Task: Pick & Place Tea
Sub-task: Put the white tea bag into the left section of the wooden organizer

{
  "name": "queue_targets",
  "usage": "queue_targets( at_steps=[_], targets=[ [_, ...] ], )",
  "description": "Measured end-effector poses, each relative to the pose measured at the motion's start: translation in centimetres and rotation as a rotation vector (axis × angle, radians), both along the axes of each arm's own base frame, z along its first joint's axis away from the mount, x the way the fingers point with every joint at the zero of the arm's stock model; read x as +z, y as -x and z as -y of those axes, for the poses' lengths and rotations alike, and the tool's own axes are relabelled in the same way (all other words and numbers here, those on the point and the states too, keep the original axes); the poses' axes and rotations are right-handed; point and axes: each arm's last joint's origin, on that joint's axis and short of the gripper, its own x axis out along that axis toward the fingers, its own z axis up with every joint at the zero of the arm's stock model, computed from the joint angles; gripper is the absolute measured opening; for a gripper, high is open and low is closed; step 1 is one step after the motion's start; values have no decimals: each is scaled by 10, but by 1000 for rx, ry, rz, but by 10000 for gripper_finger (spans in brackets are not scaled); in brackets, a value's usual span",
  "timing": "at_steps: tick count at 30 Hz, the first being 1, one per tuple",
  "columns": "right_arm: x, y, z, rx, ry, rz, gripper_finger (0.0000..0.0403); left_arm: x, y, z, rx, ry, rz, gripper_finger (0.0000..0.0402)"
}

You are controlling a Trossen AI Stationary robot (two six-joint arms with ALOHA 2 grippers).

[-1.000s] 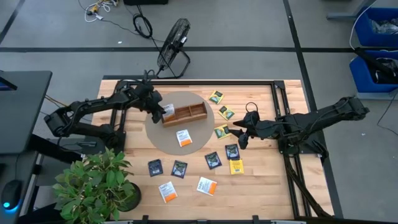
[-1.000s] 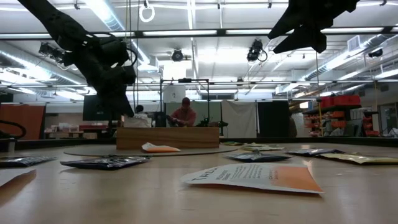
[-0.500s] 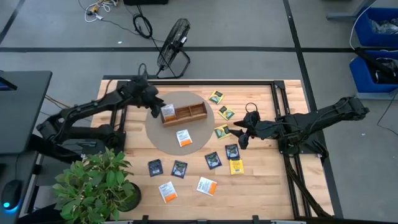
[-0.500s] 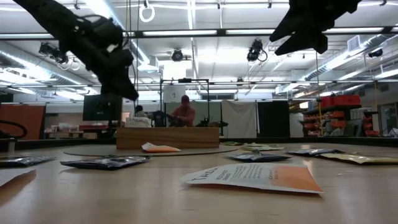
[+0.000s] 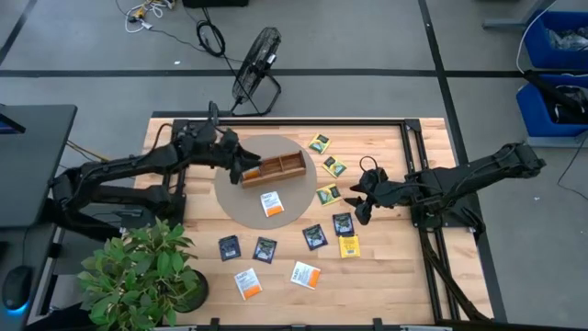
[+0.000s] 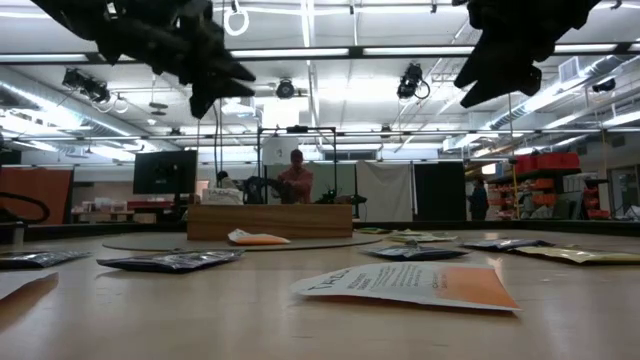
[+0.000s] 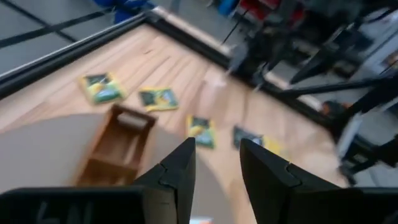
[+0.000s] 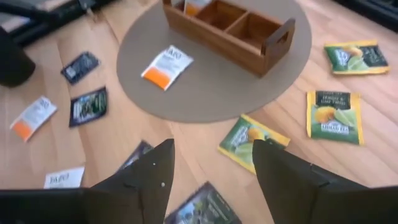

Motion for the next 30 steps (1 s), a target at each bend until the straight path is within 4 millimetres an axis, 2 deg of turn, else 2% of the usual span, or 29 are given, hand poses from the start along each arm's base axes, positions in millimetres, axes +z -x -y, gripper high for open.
queue_targets(
  at_steps=[4, 11, 19, 25, 30],
  targets=[
    [-2, 1, -1, 35, -10, -28, 224, 6, -7, 12, -36, 18, 65, 131],
    [-1, 0, -2, 56, -18, -15, 224, 3, -13, 33, -104, 79, 43, 131],
    [-2, -13, -7, 88, -45, 32, 224, 3, -17, 52, -154, 96, 33, 131],
    [-6, -16, -8, 81, -51, 14, 224, -5, -15, 59, -146, 147, -54, 131],
    [-6, -16, -7, 70, -41, 17, 224, -19, -21, 62, -82, 292, -144, 131]
  ],
)
